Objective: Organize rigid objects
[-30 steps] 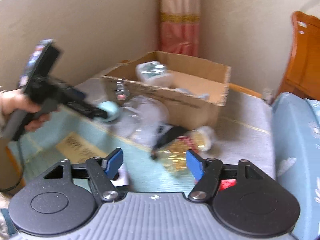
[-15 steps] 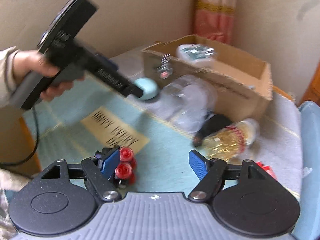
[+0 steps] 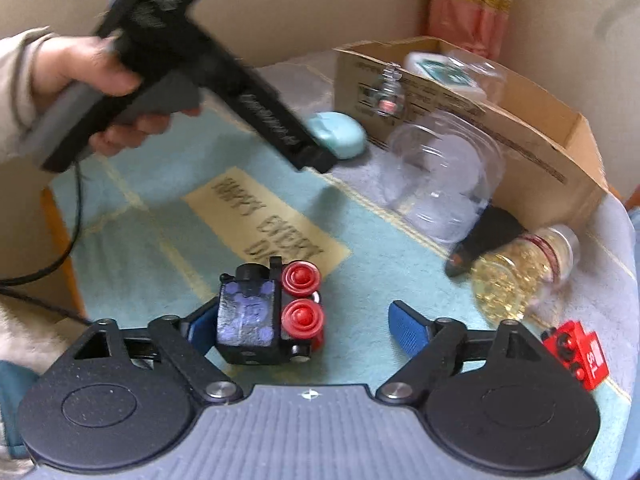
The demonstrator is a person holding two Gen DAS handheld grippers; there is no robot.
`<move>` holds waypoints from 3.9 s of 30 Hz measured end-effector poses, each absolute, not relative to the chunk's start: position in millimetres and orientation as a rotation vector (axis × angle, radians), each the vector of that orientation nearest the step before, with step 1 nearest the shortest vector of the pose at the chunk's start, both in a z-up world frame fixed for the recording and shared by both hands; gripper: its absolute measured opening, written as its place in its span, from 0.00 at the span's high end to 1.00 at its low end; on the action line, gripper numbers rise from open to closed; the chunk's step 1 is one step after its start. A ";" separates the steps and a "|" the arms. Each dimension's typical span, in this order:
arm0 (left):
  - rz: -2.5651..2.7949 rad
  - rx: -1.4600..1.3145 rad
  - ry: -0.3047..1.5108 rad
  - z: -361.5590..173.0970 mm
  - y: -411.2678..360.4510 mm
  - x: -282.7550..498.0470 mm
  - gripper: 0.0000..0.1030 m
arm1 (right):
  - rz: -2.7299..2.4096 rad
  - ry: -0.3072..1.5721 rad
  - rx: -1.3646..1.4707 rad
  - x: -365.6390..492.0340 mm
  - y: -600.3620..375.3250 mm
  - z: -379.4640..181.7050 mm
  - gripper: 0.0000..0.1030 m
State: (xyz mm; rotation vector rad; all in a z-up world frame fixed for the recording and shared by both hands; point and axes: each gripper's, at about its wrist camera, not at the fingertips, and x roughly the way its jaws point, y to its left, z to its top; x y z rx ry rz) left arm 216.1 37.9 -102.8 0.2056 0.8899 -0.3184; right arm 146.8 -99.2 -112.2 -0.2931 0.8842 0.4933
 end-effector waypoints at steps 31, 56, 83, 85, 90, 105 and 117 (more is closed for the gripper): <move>-0.326 0.129 0.819 -122.0 39.2 224.0 0.08 | 0.541 0.803 -0.276 133.3 -90.4 -120.4 0.07; -0.414 0.151 0.834 -110.8 35.8 231.9 0.41 | 0.534 0.800 -0.346 141.0 -104.2 -107.9 0.45; -0.474 0.209 0.738 6.0 19.9 240.1 0.41 | 0.405 0.665 -0.246 208.8 -171.3 -17.9 0.45; -0.474 0.233 0.717 15.4 11.1 253.2 0.41 | 0.379 0.647 -0.245 225.0 -175.2 -11.5 0.45; -0.476 0.225 0.723 27.3 -7.1 295.8 0.41 | 0.316 0.641 -0.211 271.5 -183.1 -4.7 0.45; -0.487 0.228 0.805 -1.1 -57.3 377.7 0.38 | 0.236 0.698 -0.080 282.5 -213.8 -28.4 0.20; -0.422 0.196 0.762 24.8 -43.1 337.0 0.07 | 0.187 0.685 -0.096 234.6 -213.6 -25.2 0.00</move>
